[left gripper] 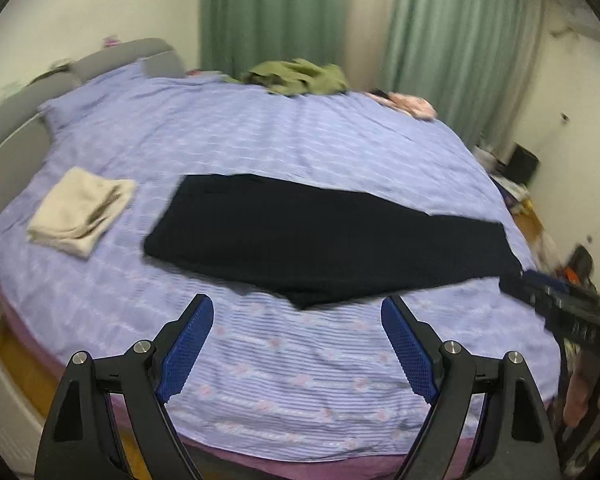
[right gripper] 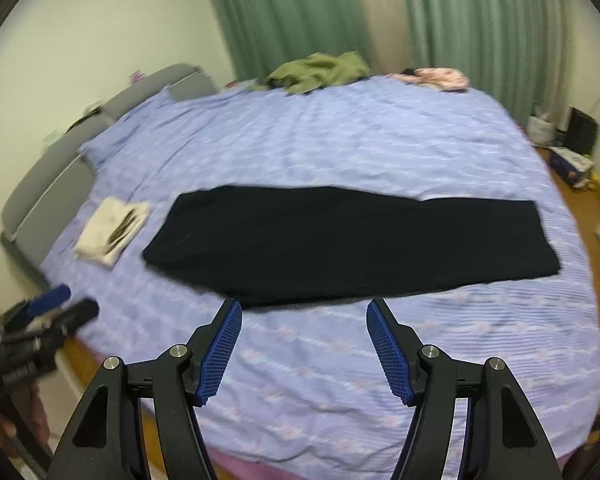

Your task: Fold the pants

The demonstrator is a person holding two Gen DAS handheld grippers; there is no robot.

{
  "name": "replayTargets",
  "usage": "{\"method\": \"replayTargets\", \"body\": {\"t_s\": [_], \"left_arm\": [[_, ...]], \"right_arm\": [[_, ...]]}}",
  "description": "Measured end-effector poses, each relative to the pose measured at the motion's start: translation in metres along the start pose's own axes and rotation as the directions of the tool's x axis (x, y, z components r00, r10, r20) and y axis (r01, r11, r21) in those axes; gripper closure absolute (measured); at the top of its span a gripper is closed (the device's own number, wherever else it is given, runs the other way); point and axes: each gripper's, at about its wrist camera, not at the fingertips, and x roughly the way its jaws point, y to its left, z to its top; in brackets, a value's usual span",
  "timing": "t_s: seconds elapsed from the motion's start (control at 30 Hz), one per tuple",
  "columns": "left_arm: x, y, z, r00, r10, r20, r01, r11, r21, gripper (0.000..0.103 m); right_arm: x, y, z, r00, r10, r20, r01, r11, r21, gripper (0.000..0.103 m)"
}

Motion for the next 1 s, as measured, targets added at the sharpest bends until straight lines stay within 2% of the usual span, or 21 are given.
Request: {"method": "replayTargets", "body": {"t_s": [0.13, 0.33, 0.43, 0.57, 0.67, 0.73, 1.0], "left_arm": [[-0.010, 0.026, 0.000, 0.996, 0.071, 0.045, -0.070, 0.997, -0.024, 0.017], [-0.004, 0.088, 0.010, 0.996, 0.062, 0.056, -0.057, 0.994, -0.088, 0.017], [0.013, 0.129, 0.018, 0.999, 0.035, 0.036, -0.032, 0.997, -0.076, 0.016], [0.055, 0.189, 0.033, 0.999, -0.002, -0.037, 0.001, 1.000, -0.027, 0.016], [0.087, 0.224, 0.040, 0.996, -0.034, -0.088, 0.030, 0.999, -0.043, 0.016], [0.108, 0.240, 0.044, 0.993, -0.047, -0.112, 0.041, 0.998, -0.056, 0.016], [0.212, 0.275, 0.039, 0.972, -0.099, -0.212, 0.077, 0.991, -0.110, 0.016]], "right_arm": [[0.004, 0.026, 0.000, 0.999, 0.037, 0.000, -0.037, 0.997, -0.068, 0.037], [0.016, 0.072, 0.008, 0.999, 0.027, -0.018, -0.028, 0.995, -0.101, 0.037], [0.034, 0.096, 0.009, 1.000, -0.002, -0.029, -0.001, 0.997, -0.079, 0.037], [0.064, 0.132, 0.004, 0.993, -0.106, -0.052, 0.105, 0.994, -0.017, 0.037], [0.088, 0.153, -0.001, 0.983, -0.170, -0.063, 0.174, 0.983, 0.054, 0.037], [0.105, 0.161, -0.004, 0.972, -0.219, -0.082, 0.225, 0.971, 0.084, 0.037], [0.183, 0.169, -0.021, 0.939, -0.292, -0.181, 0.315, 0.942, 0.115, 0.037]]}}
